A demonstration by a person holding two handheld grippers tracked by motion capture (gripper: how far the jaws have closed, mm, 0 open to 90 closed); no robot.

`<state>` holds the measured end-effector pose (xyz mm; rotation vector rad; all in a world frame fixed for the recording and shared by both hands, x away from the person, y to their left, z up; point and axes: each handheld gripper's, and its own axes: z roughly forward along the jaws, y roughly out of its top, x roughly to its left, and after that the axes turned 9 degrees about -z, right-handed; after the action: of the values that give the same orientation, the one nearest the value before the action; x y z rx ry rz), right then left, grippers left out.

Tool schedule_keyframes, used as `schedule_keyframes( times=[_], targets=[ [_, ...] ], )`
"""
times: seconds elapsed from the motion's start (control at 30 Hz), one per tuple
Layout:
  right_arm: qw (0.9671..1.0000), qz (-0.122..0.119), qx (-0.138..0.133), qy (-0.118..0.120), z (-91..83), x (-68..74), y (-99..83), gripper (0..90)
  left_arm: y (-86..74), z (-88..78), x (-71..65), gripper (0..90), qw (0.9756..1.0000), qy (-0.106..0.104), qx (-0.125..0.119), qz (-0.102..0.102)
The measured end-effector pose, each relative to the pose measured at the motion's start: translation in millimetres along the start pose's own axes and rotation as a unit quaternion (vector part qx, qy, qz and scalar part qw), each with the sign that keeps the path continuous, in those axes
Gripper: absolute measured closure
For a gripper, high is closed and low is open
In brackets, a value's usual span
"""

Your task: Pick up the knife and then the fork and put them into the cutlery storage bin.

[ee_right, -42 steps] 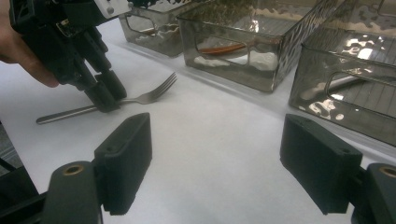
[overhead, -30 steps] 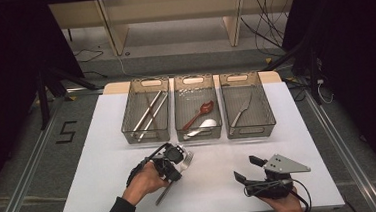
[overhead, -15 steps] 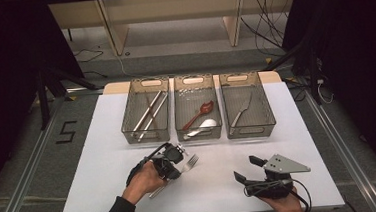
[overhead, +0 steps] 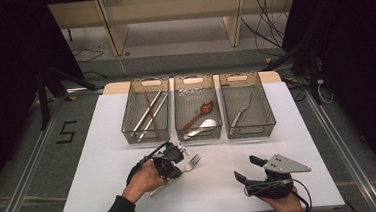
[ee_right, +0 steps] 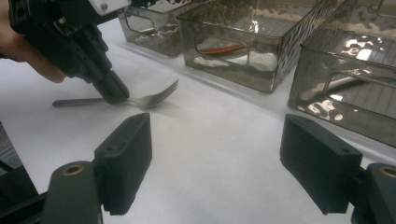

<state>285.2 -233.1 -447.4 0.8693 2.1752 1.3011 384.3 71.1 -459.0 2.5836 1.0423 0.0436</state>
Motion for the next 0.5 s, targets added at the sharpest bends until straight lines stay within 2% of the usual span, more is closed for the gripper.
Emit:
schedule_keyframes(
  times=[0.3, 0.5],
  targets=[
    [1.0, 0.001, 0.0, -0.001, 0.0, -0.3, -0.2, 26.0, 3.5, -7.2, 10.3, 85.0, 0.9989, -0.021, -0.041, -0.014],
    [1.0, 0.001, 0.0, -0.001, 0.1, -0.5, -0.5, 26.0, 5.8, -15.8, 12.0, 85.1, 0.997, -0.034, -0.068, -0.018]
  ],
)
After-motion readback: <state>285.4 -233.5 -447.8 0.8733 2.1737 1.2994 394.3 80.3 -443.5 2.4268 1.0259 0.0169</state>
